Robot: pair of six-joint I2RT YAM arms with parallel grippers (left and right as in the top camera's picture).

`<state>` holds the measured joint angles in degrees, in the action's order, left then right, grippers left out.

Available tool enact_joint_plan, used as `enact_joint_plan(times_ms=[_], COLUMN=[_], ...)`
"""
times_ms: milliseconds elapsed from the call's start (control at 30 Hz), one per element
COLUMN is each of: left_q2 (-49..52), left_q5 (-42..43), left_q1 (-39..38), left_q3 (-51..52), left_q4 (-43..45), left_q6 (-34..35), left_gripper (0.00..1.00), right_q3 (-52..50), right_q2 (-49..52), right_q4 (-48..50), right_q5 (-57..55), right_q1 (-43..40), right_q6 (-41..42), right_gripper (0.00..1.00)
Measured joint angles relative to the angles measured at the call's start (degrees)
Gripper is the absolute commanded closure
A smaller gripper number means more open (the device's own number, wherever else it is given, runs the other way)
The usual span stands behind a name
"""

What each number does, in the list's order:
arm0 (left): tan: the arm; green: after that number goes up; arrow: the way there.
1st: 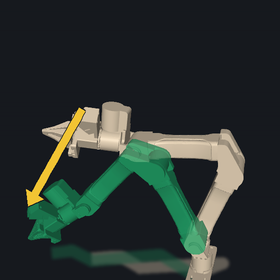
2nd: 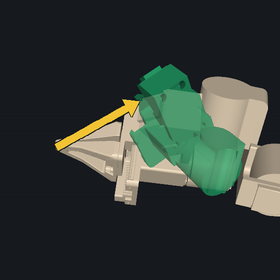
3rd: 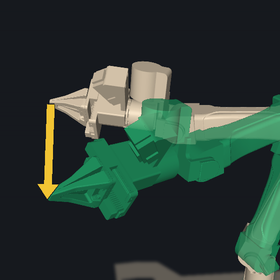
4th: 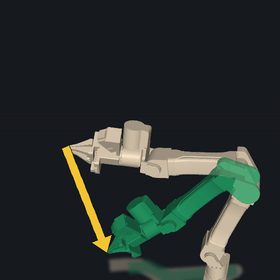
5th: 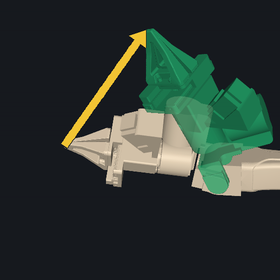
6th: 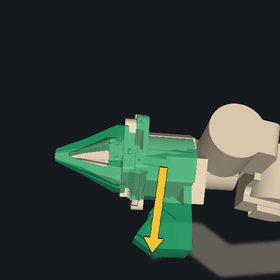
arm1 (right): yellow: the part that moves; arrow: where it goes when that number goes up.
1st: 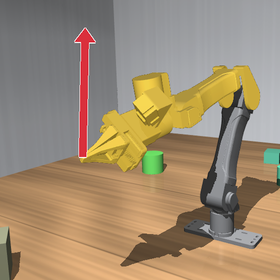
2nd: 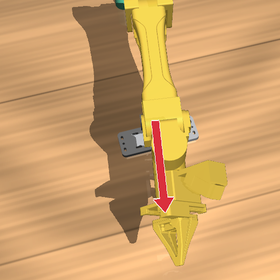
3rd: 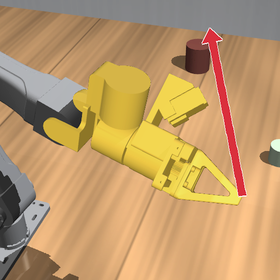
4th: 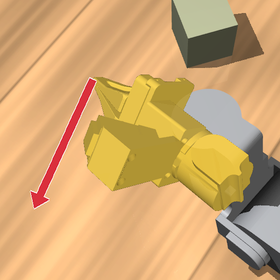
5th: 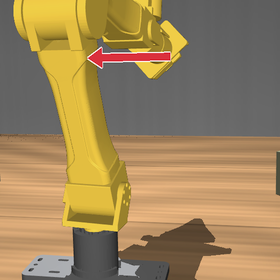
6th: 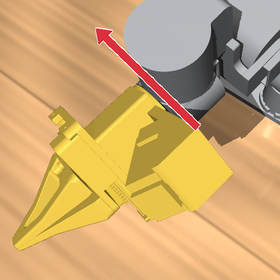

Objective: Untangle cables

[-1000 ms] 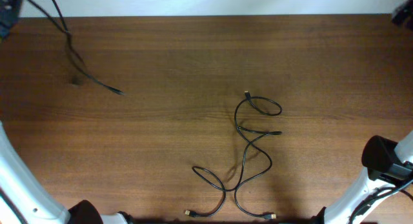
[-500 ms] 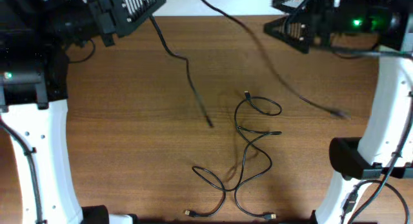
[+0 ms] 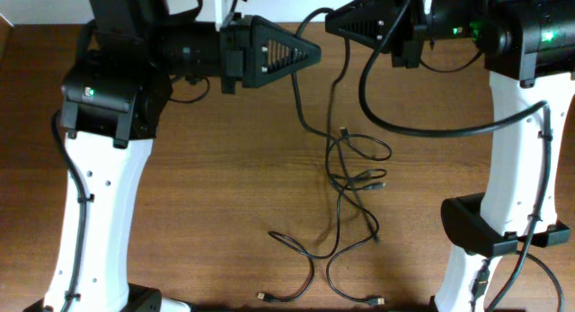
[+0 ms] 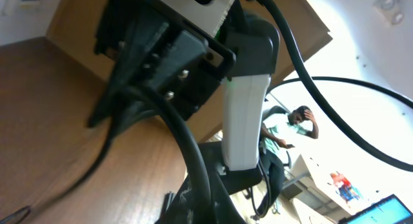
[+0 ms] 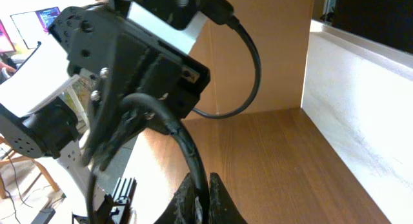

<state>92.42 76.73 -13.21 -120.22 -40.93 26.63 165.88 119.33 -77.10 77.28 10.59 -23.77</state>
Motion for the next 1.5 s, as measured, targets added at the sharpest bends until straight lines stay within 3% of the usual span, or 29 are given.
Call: enact_joint_plan(times_ms=[67,167,400,667,900,933,967,1100,1200,1300,1367,1400,1500], left_q2=[0.00,0.00,0.00,0.00,0.00,0.00,0.00,0.00,0.00,0.00,0.00,0.00,-0.02], left_q5=[0.35,1.20,4.98,6.95,7.10,7.13,7.13,7.10,7.08,7.10,7.04,6.88,3.21], left_q1=[0.26,0.22,3.17,7.41,7.41,7.41,7.41,7.41,7.41,7.41,7.41,7.41,9.14], left_q3=[0.00,0.00,0.00,0.00,0.00,0.00,0.00,0.00,0.00,0.00,0.00,0.00,-0.07], left_q4=[0.13,1.14,3.69,3.78,3.87,3.87,3.87,3.85,3.89,3.89,3.87,3.87,0.66], left_q6=[-0.20,-0.39,-0.46,-0.46,-0.46,-0.46,-0.46,-0.46,-0.46,-0.46,-0.55,-1.77,-6.58], left_gripper=[0.35,0.13,0.13,0.15,0.16,0.16,0.16,0.16,0.16,0.16,0.30,0.31,0.26], right_q3=[0.00,0.00,0.00,-0.09,-0.09,-0.09,-0.09,-1.11,-4.83,-5.73,-5.73,-5.70,-5.73], right_q2=[0.00,0.00,0.00,0.04,0.44,0.59,0.92,3.61,5.79,6.54,6.51,6.51,6.51], right_q4=[0.00,0.04,0.87,3.48,3.67,3.80,3.91,4.15,4.11,4.11,3.13,1.01,-2.73], right_q5=[-0.85,-5.40,-20.72,-32.89,-55.87,-58.95,-60.67,-59.80,-54.51,-50.90,-48.98,-48.22,-47.06], right_q1=[0.02,-0.15,-9.51,-38.47,-60.00,-62.95,-65.83,-73.77,-75.08,-72.83,-69.75,-67.14,-59.47], right_q6=[0.00,0.00,-0.02,0.33,15.08,17.94,19.93,28.33,31.19,31.28,31.01,30.75,29.42], right_gripper=[0.96,0.96,0.96,0.96,0.96,0.86,0.01,0.01,0.01,0.01,0.01,0.01,0.01])
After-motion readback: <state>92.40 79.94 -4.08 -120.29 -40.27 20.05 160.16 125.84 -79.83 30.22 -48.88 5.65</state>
